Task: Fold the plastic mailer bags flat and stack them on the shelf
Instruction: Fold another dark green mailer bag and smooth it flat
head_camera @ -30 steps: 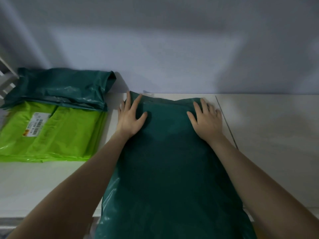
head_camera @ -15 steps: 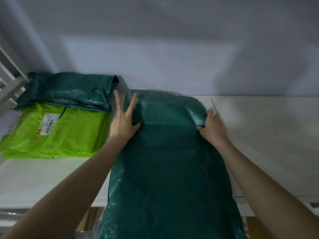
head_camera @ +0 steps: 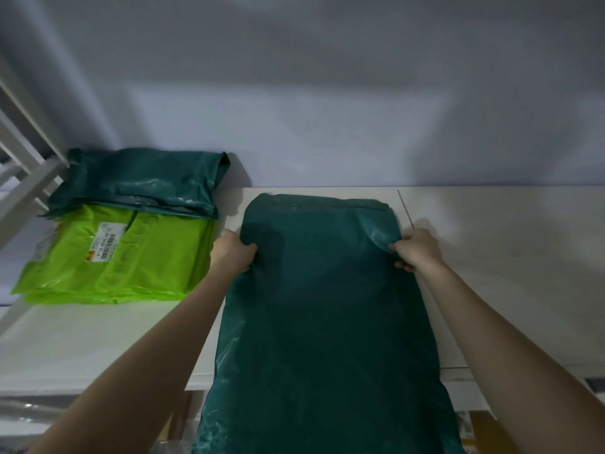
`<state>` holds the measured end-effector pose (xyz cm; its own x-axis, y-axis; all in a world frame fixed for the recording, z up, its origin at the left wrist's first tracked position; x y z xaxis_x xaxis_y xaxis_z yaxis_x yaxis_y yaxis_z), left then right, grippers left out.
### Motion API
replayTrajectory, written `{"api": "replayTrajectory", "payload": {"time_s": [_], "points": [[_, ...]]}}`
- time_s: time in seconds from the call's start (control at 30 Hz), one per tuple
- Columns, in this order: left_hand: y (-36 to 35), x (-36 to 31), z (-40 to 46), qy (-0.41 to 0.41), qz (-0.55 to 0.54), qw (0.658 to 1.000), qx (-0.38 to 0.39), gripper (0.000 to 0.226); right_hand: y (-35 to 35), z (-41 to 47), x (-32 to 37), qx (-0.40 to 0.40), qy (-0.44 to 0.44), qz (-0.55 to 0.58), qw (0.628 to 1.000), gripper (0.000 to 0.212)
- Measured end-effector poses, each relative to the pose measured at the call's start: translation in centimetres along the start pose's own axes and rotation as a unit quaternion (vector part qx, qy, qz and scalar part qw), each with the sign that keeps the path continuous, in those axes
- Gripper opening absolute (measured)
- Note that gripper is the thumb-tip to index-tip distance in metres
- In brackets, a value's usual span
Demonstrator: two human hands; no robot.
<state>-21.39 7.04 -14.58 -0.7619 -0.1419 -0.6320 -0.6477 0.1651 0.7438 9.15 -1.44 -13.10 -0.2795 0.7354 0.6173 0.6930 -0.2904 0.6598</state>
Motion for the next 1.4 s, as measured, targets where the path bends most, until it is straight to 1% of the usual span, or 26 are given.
{"api": "replayTrajectory", "payload": {"time_s": [0.07,0.13,0.2,0.27,0.3,0.37,0.4,0.47,0.53,0.57,0.6,0.63,0.7,0.77,0.8,0.83,0.87,0.93,0.97,1.03,1.07,1.13,1.23,1.3,1.33,1.4], "points": [[-0.4,0.1,0.0,0.023,-0.072,0.997,0.015,0.021,-0.1,-0.2,0.0,0.023,-0.021,0.048,0.998,0.013],[-0.7,-0.1,-0.2,0.049,-0.158,0.986,0.023,0.008,-0.2,-0.4,-0.1,0.041,-0.022,0.083,0.995,0.015],[-0.9,-0.7,-0.4,0.051,-0.245,0.968,0.017,0.008,-0.2,-0.7,0.1,0.040,0.000,0.106,0.994,0.014],[-0.8,-1.5,-0.3,0.023,-0.316,0.949,0.011,0.006,0.0,-0.5,0.7,0.027,0.039,0.132,0.990,0.010],[-0.6,-2.1,-0.2,0.009,-0.352,0.936,0.009,0.005,0.1,-0.4,1.1,0.027,0.054,0.149,0.987,0.009],[0.0,-3.1,0.3,-0.017,-0.423,0.906,-0.002,0.015,0.5,-0.1,1.9,0.041,0.072,0.195,0.977,0.017],[0.3,-3.5,0.6,-0.031,-0.453,0.891,-0.012,0.016,0.8,0.1,2.3,0.049,0.077,0.227,0.970,0.019],[0.9,-4.3,0.6,-0.049,-0.518,0.854,-0.017,0.014,1.5,-0.6,3.1,0.063,0.076,0.294,0.951,0.017],[1.4,-4.6,0.3,-0.032,-0.578,0.815,0.000,0.017,2.2,-1.1,3.4,0.080,0.054,0.366,0.926,0.028],[1.7,-4.5,0.0,-0.020,-0.598,0.801,0.014,0.021,2.5,-1.0,3.2,0.086,0.037,0.395,0.914,0.034],[1.7,-4.2,0.0,-0.011,-0.607,0.794,0.023,0.024,2.8,-1.3,3.1,0.092,0.024,0.415,0.905,0.041],[1.8,-3.9,-0.1,0.004,-0.607,0.794,0.032,0.026,2.9,-1.3,2.8,0.095,0.016,0.422,0.901,0.048],[1.8,-3.2,-0.3,0.030,-0.579,0.813,0.054,0.037,3.2,-1.3,1.9,0.097,0.010,0.424,0.900,0.058],[1.5,-2.4,-0.5,0.063,-0.543,0.834,0.072,0.047,3.2,-1.3,1.0,0.100,0.010,0.409,0.907,0.064],[1.6,-2.0,-0.7,0.063,-0.512,0.853,0.077,0.045,3.3,-1.4,0.7,0.097,0.010,0.393,0.914,0.066],[1.7,-1.6,-1.0,0.049,-0.482,0.871,0.080,0.041,3.3,-1.2,0.3,0.089,0.007,0.363,0.927,0.068],[1.9,-1.1,-1.1,0.014,-0.417,0.905,0.083,0.037,3.4,-1.1,-0.1,0.079,0.004,0.323,0.943,0.068],[2.3,-0.2,-1.2,-0.067,-0.288,0.950,0.098,0.039,3.5,-0.9,-1.0,0.069,-0.001,0.258,0.964,0.065],[2.4,-0.1,-1.5,-0.065,-0.259,0.958,0.107,0.038,3.7,-0.9,-1.4,0.070,-0.002,0.234,0.970,0.062],[2.7,-0.2,-2.1,-0.038,-0.268,0.953,0.132,0.034,3.9,-1.0,-2.1,0.072,0.000,0.196,0.978,0.056],[2.8,-0.3,-2.3,-0.042,-0.273,0.951,0.135,0.037,4.0,-1.1,-2.3,0.074,0.000,0.178,0.981,0.055],[2.9,-0.1,-2.5,-0.068,-0.280,0.949,0.127,0.043,4.0,-1.5,-2.7,0.083,0.005,0.157,0.984,0.052],[2.7,0.1,-3.2,-0.098,-0.290,0.947,0.102,0.041,3.9,-2.2,-3.1,0.103,-0.008,0.153,0.983,0.030],[2.5,0.3,-3.8,-0.097,-0.267,0.955,0.082,0.043,3.6,-2.9,-3.4,0.119,-0.006,0.155,0.981,0.021],[2.3,0.3,-4.0,-0.093,-0.245,0.963,0.064,0.047,3.4,-3.0,-3.5,0.112,-0.005,0.152,0.982,0.023],[2.1,0.6,-4.5,-0.071,-0.210,0.975,0.024,0.059,3.1,-3.4,-4.0,0.078,-0.001,0.137,0.987,0.032]]}}
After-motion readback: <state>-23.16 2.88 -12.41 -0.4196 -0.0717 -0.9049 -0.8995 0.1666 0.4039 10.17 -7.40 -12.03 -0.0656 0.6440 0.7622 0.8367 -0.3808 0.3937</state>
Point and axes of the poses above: each hand's wrist, its own z-axis towards the middle knuckle, its own y-axis out of the back of the hand, x = y × z, the point moved 1 cm from there along z, towards the middle knuckle, and after that the axes turned 8 degrees about -y, right-handed, at the moved point
